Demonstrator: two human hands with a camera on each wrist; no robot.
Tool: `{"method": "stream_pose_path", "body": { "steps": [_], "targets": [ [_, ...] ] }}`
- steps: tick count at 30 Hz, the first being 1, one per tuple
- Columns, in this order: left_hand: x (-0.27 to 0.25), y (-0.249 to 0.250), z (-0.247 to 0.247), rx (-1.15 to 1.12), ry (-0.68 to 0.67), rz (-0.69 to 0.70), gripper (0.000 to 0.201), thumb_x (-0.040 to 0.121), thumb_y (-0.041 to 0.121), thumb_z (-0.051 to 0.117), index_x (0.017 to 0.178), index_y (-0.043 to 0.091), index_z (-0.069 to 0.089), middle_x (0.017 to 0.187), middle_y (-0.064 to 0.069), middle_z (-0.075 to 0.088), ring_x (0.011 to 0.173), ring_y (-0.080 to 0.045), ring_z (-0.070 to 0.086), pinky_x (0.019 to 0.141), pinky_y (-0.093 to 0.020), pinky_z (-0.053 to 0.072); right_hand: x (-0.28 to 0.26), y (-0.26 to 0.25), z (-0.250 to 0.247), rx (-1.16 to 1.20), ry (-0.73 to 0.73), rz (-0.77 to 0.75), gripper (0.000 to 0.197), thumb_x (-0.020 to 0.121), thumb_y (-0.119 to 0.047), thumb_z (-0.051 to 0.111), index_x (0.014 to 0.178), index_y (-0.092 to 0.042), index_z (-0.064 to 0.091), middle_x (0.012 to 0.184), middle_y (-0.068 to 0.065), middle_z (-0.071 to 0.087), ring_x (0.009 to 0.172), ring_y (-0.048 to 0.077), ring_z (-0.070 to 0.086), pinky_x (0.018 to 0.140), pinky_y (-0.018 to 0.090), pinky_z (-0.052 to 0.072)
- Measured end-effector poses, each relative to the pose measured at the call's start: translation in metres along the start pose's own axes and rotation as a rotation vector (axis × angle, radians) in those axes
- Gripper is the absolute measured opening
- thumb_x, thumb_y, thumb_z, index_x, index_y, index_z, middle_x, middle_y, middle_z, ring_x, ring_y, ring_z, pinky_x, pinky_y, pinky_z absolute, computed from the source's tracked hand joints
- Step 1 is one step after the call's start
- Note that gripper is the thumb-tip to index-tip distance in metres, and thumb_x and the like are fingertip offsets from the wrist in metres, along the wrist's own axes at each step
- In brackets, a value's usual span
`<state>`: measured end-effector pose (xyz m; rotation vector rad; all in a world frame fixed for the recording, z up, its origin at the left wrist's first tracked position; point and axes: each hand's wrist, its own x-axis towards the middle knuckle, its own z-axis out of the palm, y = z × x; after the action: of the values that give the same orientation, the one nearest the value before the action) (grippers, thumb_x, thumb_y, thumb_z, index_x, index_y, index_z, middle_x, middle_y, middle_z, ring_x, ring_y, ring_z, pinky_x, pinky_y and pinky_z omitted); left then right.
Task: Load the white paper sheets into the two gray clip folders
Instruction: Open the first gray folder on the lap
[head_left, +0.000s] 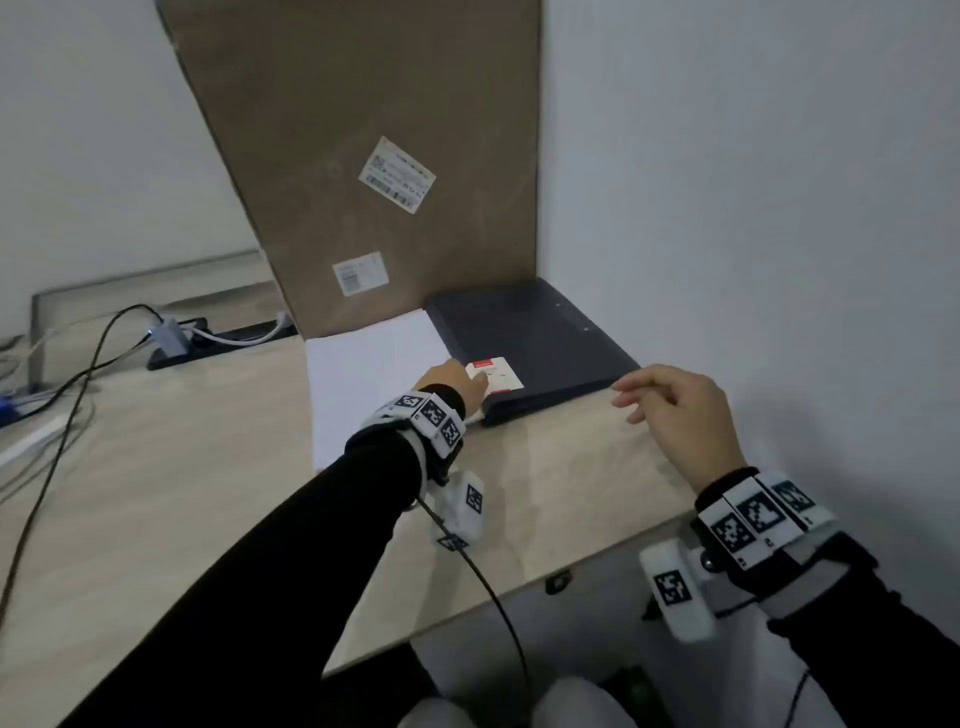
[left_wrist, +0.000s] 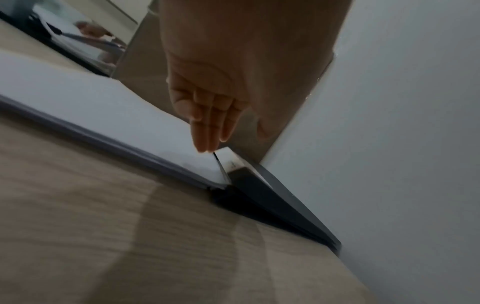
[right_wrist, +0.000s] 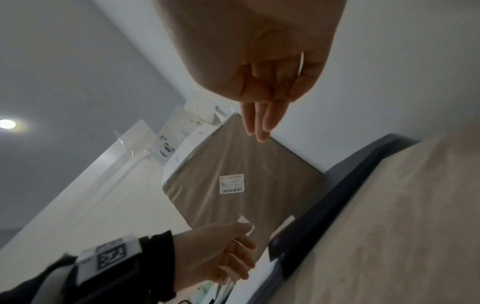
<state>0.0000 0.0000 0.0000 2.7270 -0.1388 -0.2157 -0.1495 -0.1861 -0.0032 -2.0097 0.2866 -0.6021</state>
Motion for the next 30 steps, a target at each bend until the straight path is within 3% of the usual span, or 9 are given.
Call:
{"method": "stream_pose_path", "body": {
  "steps": [5, 9, 11, 14, 18, 20, 23, 27, 30],
  "targets": [
    [0.03, 0.017, 0.027, -0.302, -0.076, -0.243, 0.078, 0.084, 0.044, 0.057, 0.14, 0.002, 0.023, 0.137, -0.015, 0.048, 0.122, -0.034, 0.051, 0.102, -0.037, 0.041, 0.003, 0.02, -0.005, 0.021, 0.013, 0.014, 0.033, 0.085, 0.004, 0.045, 0.081, -0.017, 0.071, 0.076, 0.001, 0.072, 0.059, 0.003, 0.063, 0.056, 0.003, 0.045],
    [0.04, 0.019, 0.033, -0.412, -0.083, -0.257, 0.07, 0.079, 0.042, 0.066, 0.132, 0.004, 0.04, 0.13, -0.01, 0.054, 0.118, -0.03, 0.056, 0.1, -0.034, 0.045, 0.009, 0.028, -0.004, 0.041, 0.006, 0.018, 0.033, 0.085, 0.005, 0.045, 0.082, -0.015, 0.071, 0.076, 0.001, 0.072, 0.059, 0.003, 0.062, 0.056, 0.002, 0.044],
    [0.043, 0.018, 0.035, -0.523, -0.117, -0.237, 0.049, 0.086, 0.034, 0.06, 0.124, 0.005, 0.049, 0.118, -0.012, 0.057, 0.1, -0.028, 0.062, 0.084, -0.032, 0.052, 0.011, 0.032, -0.003, 0.042, -0.001, 0.036, 0.033, 0.085, 0.004, 0.045, 0.082, -0.016, 0.071, 0.076, 0.001, 0.072, 0.058, 0.002, 0.061, 0.056, 0.002, 0.044],
    [0.045, 0.016, 0.031, -0.992, -0.105, -0.233, 0.042, 0.086, 0.012, 0.059, 0.122, -0.006, 0.045, 0.105, -0.023, 0.063, 0.054, -0.024, 0.064, 0.042, -0.027, 0.054, 0.012, 0.035, -0.003, 0.044, -0.016, 0.064, 0.032, 0.086, 0.002, 0.045, 0.083, -0.017, 0.071, 0.076, -0.001, 0.072, 0.057, -0.001, 0.061, 0.056, 0.001, 0.043],
    [0.035, 0.01, 0.014, -1.222, -0.038, -0.133, 0.042, 0.086, 0.002, 0.052, 0.125, -0.006, 0.038, 0.114, -0.029, 0.059, 0.063, -0.027, 0.072, 0.048, -0.026, 0.055, 0.013, 0.038, -0.004, 0.076, -0.005, 0.115, 0.033, 0.086, 0.001, 0.044, 0.085, -0.02, 0.069, 0.08, -0.001, 0.072, 0.064, 0.006, 0.064, 0.06, 0.003, 0.045],
    [0.023, 0.003, 0.003, -1.242, -0.028, -0.036, 0.041, 0.087, 0.004, 0.051, 0.124, -0.006, 0.04, 0.116, -0.028, 0.059, 0.075, -0.029, 0.071, 0.053, -0.025, 0.056, 0.014, 0.038, -0.007, 0.107, 0.028, 0.137, 0.031, 0.086, 0.0, 0.046, 0.092, -0.022, 0.067, 0.086, -0.004, 0.071, 0.08, 0.015, 0.067, 0.075, 0.015, 0.05],
    [-0.006, -0.019, -0.015, -1.261, -0.062, 0.056, 0.027, 0.093, 0.006, 0.048, 0.118, -0.005, 0.047, 0.101, -0.02, 0.065, 0.063, -0.017, 0.07, 0.052, -0.021, 0.056, 0.012, 0.031, -0.015, 0.117, 0.072, 0.178, 0.026, 0.091, -0.015, 0.054, 0.116, -0.021, 0.059, 0.106, -0.006, 0.063, 0.103, 0.014, 0.059, 0.094, 0.029, 0.045],
    [-0.064, -0.061, -0.034, -1.298, -0.13, 0.129, 0.016, 0.096, 0.011, 0.046, 0.111, 0.007, 0.048, 0.097, -0.013, 0.062, 0.049, -0.008, 0.063, 0.046, -0.017, 0.052, 0.002, 0.013, -0.016, 0.333, -0.163, 0.365, 0.041, 0.091, -0.042, 0.054, 0.126, -0.022, 0.05, 0.12, -0.005, 0.056, 0.102, 0.012, 0.059, 0.086, 0.03, 0.049],
    [-0.104, -0.096, -0.04, -1.251, -0.161, 0.148, 0.02, 0.097, 0.015, 0.043, 0.116, 0.008, 0.044, 0.094, -0.012, 0.066, 0.046, -0.011, 0.061, 0.044, -0.017, 0.05, -0.014, -0.006, -0.009, 0.684, -0.471, 0.483, 0.031, 0.089, -0.042, 0.049, 0.109, -0.022, 0.062, 0.093, -0.003, 0.07, 0.074, 0.009, 0.069, 0.064, 0.024, 0.057]
  ]
}}
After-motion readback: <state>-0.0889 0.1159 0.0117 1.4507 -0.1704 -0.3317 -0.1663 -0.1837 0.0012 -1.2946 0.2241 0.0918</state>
